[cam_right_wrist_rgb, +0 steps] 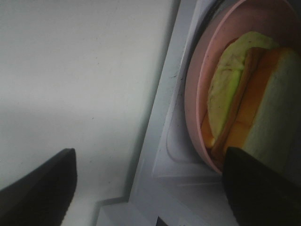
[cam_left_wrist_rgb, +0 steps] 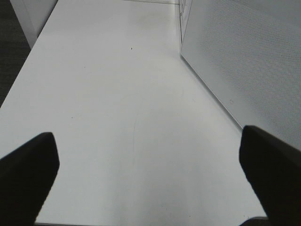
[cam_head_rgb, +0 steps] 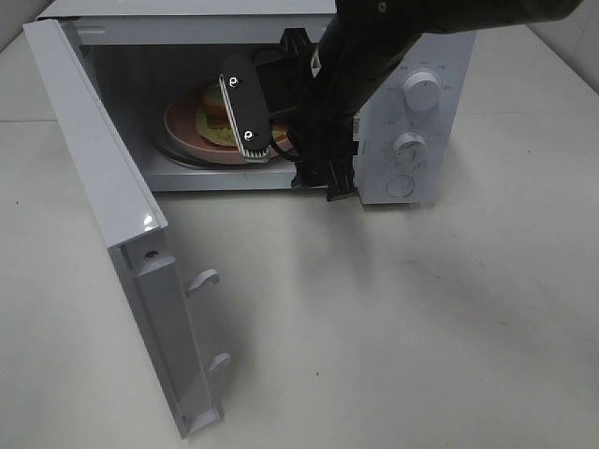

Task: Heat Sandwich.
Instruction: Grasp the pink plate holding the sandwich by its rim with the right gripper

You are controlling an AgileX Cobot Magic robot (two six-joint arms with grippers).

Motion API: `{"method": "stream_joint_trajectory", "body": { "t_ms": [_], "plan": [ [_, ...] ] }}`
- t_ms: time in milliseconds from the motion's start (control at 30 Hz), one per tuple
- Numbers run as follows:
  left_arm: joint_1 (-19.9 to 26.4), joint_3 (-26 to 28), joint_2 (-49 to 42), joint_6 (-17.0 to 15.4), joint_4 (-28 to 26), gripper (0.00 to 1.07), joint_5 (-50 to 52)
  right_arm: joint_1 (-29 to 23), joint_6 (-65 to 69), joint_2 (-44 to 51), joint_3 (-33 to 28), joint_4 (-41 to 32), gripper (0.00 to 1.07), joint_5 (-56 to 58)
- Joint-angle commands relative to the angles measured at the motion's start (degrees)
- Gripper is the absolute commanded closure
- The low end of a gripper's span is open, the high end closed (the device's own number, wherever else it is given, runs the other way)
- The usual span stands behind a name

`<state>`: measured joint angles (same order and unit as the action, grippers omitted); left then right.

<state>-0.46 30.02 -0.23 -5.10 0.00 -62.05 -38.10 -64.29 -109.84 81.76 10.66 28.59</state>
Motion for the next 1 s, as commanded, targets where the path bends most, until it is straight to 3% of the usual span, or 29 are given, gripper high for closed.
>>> {"method": "stream_joint_trajectory", "body": {
  "t_ms": [33, 1000],
  "plan": [
    [0.2, -0.2, -1.0, -0.2, 0.0, 0.07, 0.7, -0.1, 0.9, -1.5, 1.9, -0.1, 0.27, -0.7],
    [0.2, -0.2, -1.0, -0.2, 0.0, 0.07, 0.7, -0.1, 4.0, -17.9, 19.2, -0.2, 0.31, -0.5]
  ]
}}
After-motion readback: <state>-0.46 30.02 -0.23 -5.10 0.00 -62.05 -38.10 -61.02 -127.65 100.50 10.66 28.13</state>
